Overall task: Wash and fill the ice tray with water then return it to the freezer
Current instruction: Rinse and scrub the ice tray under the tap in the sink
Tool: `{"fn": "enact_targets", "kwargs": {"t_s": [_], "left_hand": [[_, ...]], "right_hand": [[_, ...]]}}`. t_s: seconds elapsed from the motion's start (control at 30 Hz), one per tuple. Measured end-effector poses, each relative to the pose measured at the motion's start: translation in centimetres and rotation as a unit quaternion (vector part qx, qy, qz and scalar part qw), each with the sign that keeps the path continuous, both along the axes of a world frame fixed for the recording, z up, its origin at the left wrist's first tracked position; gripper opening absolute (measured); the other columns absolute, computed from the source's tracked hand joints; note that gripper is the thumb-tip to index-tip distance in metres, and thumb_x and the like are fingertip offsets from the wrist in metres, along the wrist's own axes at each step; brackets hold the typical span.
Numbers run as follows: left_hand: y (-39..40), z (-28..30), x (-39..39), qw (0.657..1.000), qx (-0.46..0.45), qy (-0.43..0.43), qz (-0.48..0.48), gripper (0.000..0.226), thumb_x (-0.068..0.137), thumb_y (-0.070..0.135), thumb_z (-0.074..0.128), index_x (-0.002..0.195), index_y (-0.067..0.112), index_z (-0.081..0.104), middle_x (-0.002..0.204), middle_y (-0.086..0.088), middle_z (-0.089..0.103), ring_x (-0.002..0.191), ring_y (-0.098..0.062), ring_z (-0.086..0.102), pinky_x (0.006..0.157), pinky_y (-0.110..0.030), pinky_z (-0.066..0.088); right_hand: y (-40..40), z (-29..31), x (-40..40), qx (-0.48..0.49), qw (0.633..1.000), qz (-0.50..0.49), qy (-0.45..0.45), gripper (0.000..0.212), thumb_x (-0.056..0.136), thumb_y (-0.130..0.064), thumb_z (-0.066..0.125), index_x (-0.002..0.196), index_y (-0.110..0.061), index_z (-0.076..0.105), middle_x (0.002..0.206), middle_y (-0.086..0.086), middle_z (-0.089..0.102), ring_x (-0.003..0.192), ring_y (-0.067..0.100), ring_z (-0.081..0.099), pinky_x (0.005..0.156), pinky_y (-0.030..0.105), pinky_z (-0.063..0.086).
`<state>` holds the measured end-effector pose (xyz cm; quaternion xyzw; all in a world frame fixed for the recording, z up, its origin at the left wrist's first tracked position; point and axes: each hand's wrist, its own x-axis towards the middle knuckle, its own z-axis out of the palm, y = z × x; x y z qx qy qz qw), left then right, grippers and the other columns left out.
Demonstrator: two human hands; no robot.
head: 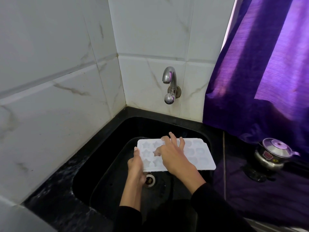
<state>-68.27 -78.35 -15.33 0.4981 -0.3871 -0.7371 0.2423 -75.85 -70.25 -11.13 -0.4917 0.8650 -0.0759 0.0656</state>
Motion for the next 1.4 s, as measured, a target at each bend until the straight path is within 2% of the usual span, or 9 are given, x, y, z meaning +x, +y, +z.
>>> {"fn": "enact_targets", "kwargs": {"t_s": [0.17,0.3,0.47,0.67,0.83,0.93,1.03,1.13,1.4], "left_hand": [[0.1,0.2,-0.2,1.000,0.001,0.007,-0.001,0.037,0.100,0.040,0.039,0.086,0.011,0.056,0.086,-0.015,0.067,0.076,-0.030,0.066,0.067,-0.042,0.056],[0.1,0.2,-0.1,1.000,-0.009,0.009,-0.005,0.038,0.100,0.040,0.038,0.085,0.011,0.057,0.086,-0.017,0.067,0.073,-0.030,0.066,0.062,-0.038,0.055],[0.2,0.2,0.1,1.000,-0.010,0.004,-0.011,0.038,0.101,0.041,0.037,0.085,0.011,0.056,0.088,-0.017,0.066,0.075,-0.030,0.066,0.062,-0.038,0.055],[0.2,0.1,0.3,1.000,-0.011,0.010,-0.007,0.037,0.101,0.040,0.037,0.089,0.010,0.056,0.090,-0.018,0.067,0.076,-0.031,0.066,0.062,-0.039,0.055],[0.0,0.2,0.4,1.000,-0.005,0.008,-0.001,0.037,0.100,0.040,0.037,0.084,0.012,0.055,0.087,-0.017,0.066,0.075,-0.031,0.066,0.064,-0.041,0.055],[0.0,-0.1,0.5,1.000,-0.005,0.009,-0.007,0.037,0.100,0.041,0.037,0.087,0.012,0.055,0.091,-0.019,0.067,0.078,-0.032,0.067,0.064,-0.040,0.056],[-0.3,0.1,0.5,1.000,0.002,0.022,-0.007,0.037,0.100,0.041,0.037,0.088,0.011,0.056,0.089,-0.017,0.068,0.078,-0.031,0.067,0.064,-0.040,0.056],[-0.7,-0.1,0.7,0.999,0.011,0.031,0.004,0.037,0.100,0.042,0.038,0.091,0.011,0.057,0.087,-0.013,0.069,0.079,-0.030,0.067,0.062,-0.039,0.054],[-2.3,-0.9,1.5,0.999,0.009,0.028,0.027,0.036,0.099,0.044,0.038,0.091,0.014,0.058,0.089,-0.011,0.068,0.081,-0.029,0.067,0.064,-0.040,0.054]], "right_hand": [[-0.4,0.4,0.2,-0.061,0.998,0.011,-0.019,0.051,0.080,0.015,0.053,0.118,-0.019,0.052,0.150,0.008,0.021,0.147,0.027,-0.002,0.117,0.052,-0.002],[-1.3,0.6,0.9,-0.022,0.999,0.040,-0.020,0.049,0.085,0.003,0.062,0.125,-0.024,0.060,0.158,0.009,0.011,0.147,0.030,-0.007,0.117,0.053,-0.004],[-1.6,0.4,1.4,0.021,0.998,0.058,0.002,0.049,0.090,-0.001,0.057,0.131,-0.027,0.057,0.158,0.010,0.012,0.147,0.032,-0.007,0.117,0.056,-0.003],[-1.9,0.5,1.5,0.016,0.998,0.054,0.004,0.039,0.094,-0.007,0.053,0.129,-0.024,0.059,0.159,0.010,0.011,0.148,0.032,-0.007,0.116,0.055,-0.004],[-1.9,0.1,1.8,0.006,0.998,0.060,0.005,0.041,0.093,-0.007,0.055,0.131,-0.024,0.058,0.158,0.010,0.013,0.148,0.032,-0.009,0.117,0.055,-0.003],[-1.5,-0.1,1.7,-0.012,0.999,0.050,-0.015,0.045,0.092,-0.005,0.056,0.131,-0.027,0.058,0.160,0.008,0.008,0.147,0.031,-0.012,0.117,0.054,-0.004],[-0.6,0.6,0.6,-0.049,0.998,0.021,-0.025,0.058,0.083,0.010,0.057,0.127,-0.028,0.058,0.161,0.006,0.000,0.147,0.029,-0.017,0.117,0.052,-0.007],[1.3,2.2,-1.8,-0.107,0.994,-0.035,-0.002,0.071,0.074,0.019,0.051,0.121,-0.033,0.060,0.160,0.004,0.004,0.147,0.027,-0.015,0.117,0.052,-0.006],[7.8,2.2,-6.7,-0.110,0.974,-0.197,0.006,0.069,0.073,0.019,0.051,0.110,-0.037,0.067,0.159,0.005,0.014,0.147,0.027,-0.009,0.116,0.051,-0.002]]}}
